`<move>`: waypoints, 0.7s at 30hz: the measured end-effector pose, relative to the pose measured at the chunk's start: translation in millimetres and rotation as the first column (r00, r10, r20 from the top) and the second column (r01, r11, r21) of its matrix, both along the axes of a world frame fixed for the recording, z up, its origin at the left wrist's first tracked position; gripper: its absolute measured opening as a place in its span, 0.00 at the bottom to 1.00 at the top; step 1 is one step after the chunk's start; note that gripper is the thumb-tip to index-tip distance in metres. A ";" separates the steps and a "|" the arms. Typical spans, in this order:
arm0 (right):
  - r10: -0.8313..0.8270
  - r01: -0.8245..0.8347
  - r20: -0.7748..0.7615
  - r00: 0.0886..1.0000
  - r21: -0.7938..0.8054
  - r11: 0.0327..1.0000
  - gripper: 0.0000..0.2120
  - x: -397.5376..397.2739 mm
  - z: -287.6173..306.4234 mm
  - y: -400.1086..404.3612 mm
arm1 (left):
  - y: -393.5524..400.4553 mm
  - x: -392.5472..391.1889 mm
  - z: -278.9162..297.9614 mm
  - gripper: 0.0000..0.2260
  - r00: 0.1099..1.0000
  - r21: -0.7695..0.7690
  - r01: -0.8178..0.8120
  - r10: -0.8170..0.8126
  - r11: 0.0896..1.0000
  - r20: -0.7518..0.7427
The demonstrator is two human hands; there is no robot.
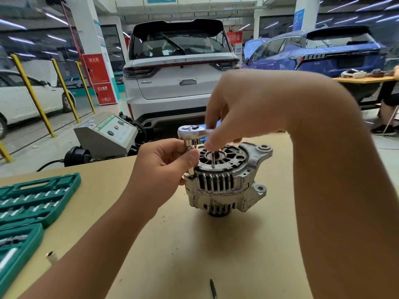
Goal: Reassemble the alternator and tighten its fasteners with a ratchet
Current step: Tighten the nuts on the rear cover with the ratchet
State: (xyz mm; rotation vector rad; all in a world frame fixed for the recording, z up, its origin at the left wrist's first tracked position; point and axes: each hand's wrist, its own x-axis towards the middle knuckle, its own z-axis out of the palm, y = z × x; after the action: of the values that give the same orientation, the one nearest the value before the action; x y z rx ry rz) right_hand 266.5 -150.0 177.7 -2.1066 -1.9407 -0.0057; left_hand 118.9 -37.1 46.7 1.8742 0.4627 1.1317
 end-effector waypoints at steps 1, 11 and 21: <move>0.041 -0.041 -0.019 0.999 -0.050 0.998 0.13 -1.6 1.8 -3.5 | -1.2 1.0 -0.9 0.02 1.000 0.010 -0.008 0.008 1.000 0.001; 0.022 -0.021 0.026 0.999 -0.017 1.000 0.10 -1.9 -2.7 5.6 | -4.1 1.1 -3.0 0.02 0.997 0.075 -0.073 0.071 0.995 0.030; -0.051 0.048 0.095 0.994 0.032 0.998 0.10 -1.5 -4.9 16.3 | -4.1 1.6 -0.6 0.07 0.993 0.111 -0.114 0.110 0.987 0.038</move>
State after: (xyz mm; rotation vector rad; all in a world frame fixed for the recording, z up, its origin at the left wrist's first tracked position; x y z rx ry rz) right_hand 265.0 -133.7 172.8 -2.1717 -1.9281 -0.1482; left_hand 120.5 -41.2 46.2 1.9448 0.5004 1.2846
